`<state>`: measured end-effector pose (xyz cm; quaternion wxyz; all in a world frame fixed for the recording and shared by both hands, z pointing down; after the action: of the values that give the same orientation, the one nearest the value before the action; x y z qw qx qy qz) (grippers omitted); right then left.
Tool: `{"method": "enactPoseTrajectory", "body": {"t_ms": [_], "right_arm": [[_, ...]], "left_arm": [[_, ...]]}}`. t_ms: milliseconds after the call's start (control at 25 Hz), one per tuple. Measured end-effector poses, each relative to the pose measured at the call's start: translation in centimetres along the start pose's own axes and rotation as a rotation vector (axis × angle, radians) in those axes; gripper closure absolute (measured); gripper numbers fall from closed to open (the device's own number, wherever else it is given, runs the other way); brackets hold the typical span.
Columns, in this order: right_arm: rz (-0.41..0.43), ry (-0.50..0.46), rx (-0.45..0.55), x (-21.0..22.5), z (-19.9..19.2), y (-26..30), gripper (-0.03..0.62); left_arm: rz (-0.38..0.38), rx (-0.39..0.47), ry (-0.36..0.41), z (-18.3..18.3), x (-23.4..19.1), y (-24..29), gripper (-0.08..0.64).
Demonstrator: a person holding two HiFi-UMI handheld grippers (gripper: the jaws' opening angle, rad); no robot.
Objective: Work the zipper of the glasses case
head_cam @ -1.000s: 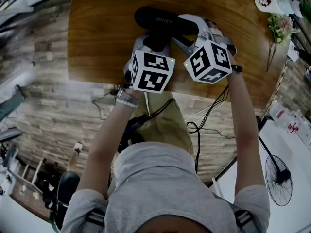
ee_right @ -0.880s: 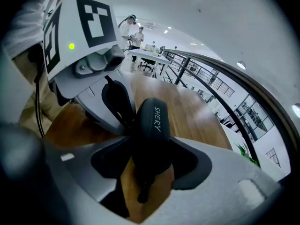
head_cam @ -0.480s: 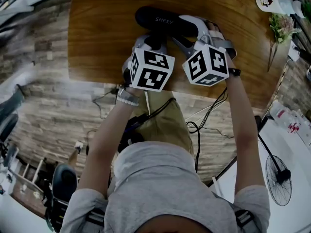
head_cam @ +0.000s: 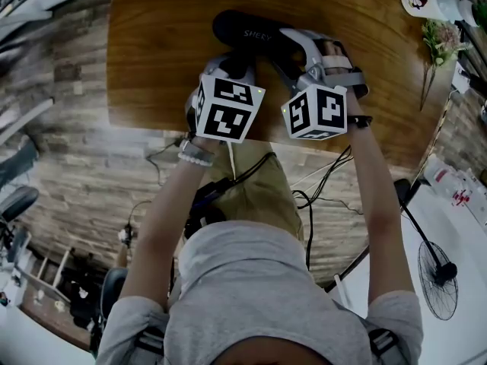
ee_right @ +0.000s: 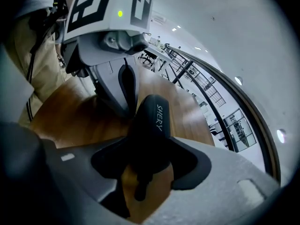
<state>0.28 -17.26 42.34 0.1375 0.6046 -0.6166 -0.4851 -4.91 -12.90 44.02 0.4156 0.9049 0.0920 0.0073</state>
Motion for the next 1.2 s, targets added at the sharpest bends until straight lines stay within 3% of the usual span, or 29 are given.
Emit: {"method": "enactPoseTrajectory", "body": {"t_ms": [720, 1200], "right_arm": [[-0.02, -0.017, -0.007, -0.1, -0.4, 0.1, 0.351], [-0.048, -0.044, -0.012, -0.3, -0.7, 0.2, 0.351]], "left_arm": [[0.088, -0.016, -0.046, -1.2, -3.7, -0.9, 0.541], [0.125, -0.013, -0.028, -1.3, -5.6, -0.9, 0.541]]}}
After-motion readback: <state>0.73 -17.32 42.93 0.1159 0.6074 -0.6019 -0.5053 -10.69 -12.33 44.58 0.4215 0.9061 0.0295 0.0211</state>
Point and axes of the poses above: the fingertips, and each gripper's own axes: y forward along the fingers, x to its right, z out of its top, the point moved 4 cm from there along -y, backward along the fingers, and after that the axes turned 12 degrees about y, right-handed, at the moved point
